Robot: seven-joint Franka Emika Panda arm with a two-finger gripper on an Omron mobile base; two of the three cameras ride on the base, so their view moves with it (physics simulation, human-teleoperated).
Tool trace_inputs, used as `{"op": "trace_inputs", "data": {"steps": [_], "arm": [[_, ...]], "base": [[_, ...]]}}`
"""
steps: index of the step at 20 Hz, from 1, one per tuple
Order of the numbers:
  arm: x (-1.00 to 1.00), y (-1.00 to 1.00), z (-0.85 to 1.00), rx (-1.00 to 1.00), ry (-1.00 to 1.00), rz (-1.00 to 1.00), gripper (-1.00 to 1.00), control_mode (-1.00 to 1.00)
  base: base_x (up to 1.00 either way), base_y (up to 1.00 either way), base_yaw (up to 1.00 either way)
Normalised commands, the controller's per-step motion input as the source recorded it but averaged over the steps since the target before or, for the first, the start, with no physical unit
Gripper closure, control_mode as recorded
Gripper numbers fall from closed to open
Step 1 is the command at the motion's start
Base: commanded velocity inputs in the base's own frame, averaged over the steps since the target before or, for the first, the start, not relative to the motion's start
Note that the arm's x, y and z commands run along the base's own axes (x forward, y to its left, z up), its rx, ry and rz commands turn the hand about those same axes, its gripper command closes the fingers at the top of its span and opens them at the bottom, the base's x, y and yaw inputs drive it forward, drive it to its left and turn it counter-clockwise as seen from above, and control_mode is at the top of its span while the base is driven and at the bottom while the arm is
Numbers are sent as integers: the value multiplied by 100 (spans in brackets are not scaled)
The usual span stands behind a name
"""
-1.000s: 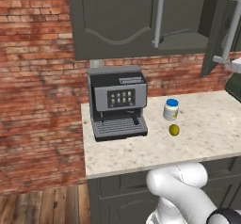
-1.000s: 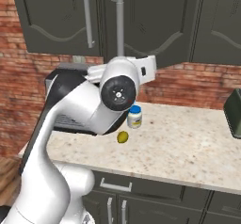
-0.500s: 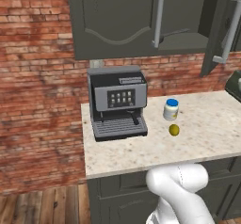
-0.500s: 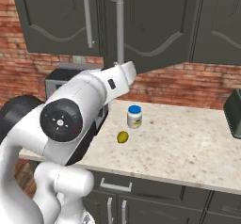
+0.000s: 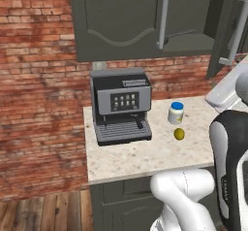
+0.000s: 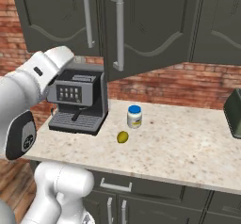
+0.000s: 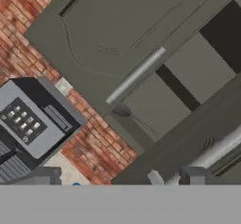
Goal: Pick the pan from the cabinet and place it on the stove. Then turn on the stove burner for the pan.
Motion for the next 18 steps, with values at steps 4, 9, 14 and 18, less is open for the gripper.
{"op": "trace_inputs", "data": {"steps": [4, 9, 14, 18], "arm": [[54, 71, 0, -36, 10, -2, -100, -100], [77, 30, 0, -32, 32, -11, -100, -100], [83, 1, -4, -26, 38, -14, -100, -100], [69, -1, -7, -21, 30, -12, -100, -100]], "base": [[0, 0, 0], [0, 0, 0], [0, 0, 0], [0, 0, 0]]}}
